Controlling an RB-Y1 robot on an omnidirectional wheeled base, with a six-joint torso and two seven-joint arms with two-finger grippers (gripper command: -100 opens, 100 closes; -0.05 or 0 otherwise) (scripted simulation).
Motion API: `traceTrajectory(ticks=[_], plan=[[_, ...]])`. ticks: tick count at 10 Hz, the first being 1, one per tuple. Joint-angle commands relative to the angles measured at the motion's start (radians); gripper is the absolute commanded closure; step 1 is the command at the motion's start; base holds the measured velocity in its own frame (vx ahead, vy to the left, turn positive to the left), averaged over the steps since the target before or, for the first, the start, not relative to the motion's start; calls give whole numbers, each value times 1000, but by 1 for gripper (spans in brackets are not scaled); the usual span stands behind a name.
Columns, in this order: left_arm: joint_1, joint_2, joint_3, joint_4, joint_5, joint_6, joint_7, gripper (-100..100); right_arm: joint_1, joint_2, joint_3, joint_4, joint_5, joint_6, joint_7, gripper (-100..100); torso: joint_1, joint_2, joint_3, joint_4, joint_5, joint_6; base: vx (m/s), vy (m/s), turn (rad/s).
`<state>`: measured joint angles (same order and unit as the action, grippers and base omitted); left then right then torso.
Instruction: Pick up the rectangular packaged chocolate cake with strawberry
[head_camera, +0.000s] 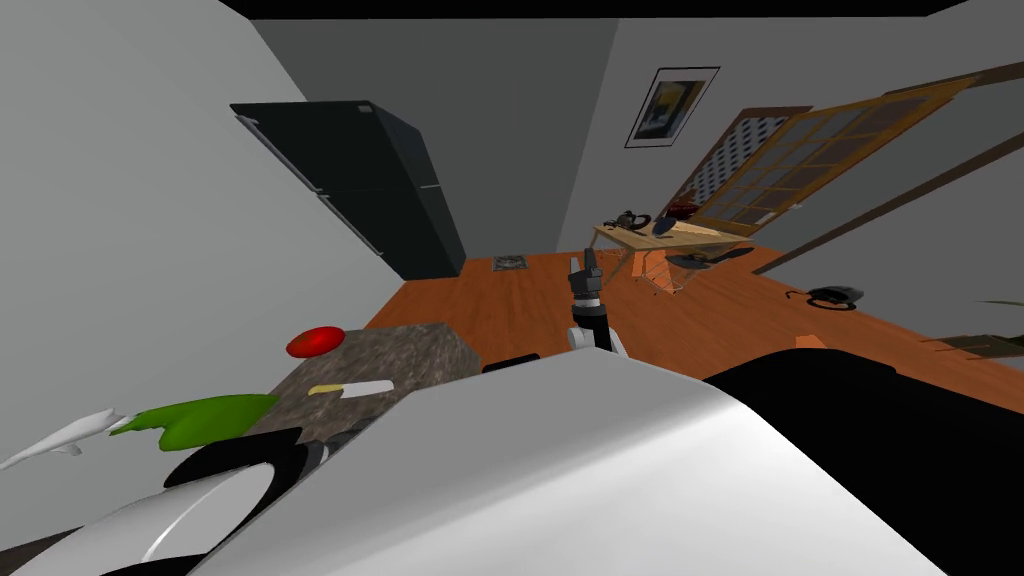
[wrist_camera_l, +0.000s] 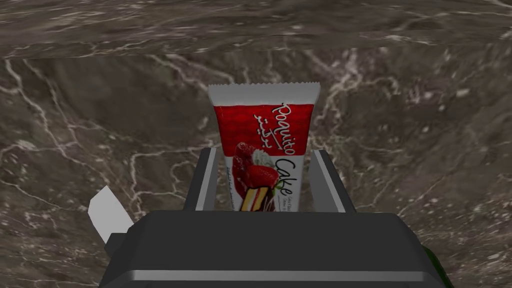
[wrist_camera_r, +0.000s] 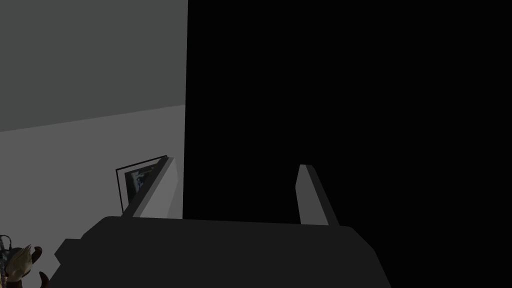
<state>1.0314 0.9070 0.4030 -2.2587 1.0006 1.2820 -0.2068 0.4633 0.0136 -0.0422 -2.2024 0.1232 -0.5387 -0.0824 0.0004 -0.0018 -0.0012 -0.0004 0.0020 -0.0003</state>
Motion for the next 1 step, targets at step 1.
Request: traceTrajectory(ticks=[1], plan=[[0, 0, 0, 0, 0, 0, 0, 0, 0, 0, 0, 0, 0, 0, 0, 0, 0, 0, 0, 0, 0, 0, 0, 0, 0]])
